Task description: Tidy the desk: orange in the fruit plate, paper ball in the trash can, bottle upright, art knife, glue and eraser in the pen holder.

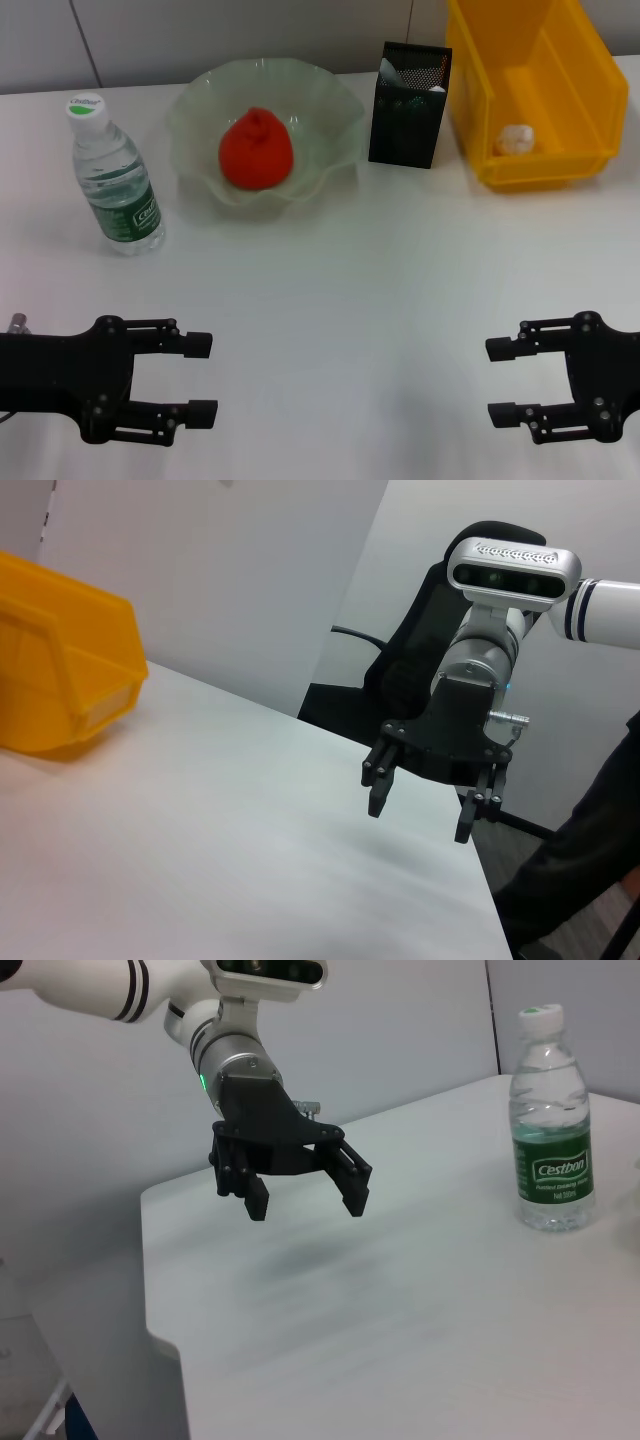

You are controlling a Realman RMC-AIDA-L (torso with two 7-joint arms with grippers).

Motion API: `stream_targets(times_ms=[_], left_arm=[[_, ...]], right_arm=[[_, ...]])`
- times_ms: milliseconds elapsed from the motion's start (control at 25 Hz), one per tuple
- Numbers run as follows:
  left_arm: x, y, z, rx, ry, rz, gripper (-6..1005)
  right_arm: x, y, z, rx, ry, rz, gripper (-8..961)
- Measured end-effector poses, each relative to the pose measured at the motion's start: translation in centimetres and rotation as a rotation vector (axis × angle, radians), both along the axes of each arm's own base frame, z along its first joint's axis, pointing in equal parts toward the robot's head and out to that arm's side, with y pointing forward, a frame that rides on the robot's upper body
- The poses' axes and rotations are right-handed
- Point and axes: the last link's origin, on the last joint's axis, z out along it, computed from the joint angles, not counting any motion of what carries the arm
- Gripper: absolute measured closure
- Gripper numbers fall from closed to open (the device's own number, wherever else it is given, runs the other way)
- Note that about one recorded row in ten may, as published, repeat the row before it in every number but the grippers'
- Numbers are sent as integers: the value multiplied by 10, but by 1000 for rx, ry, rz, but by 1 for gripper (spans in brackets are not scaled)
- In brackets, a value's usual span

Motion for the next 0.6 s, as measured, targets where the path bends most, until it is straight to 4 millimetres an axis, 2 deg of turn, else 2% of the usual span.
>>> stream_targets(times_ms=[600], left_arm=[[-1,0,0,-1,3,17,217]], right_arm=[[1,2,-3,5,2,0,284]])
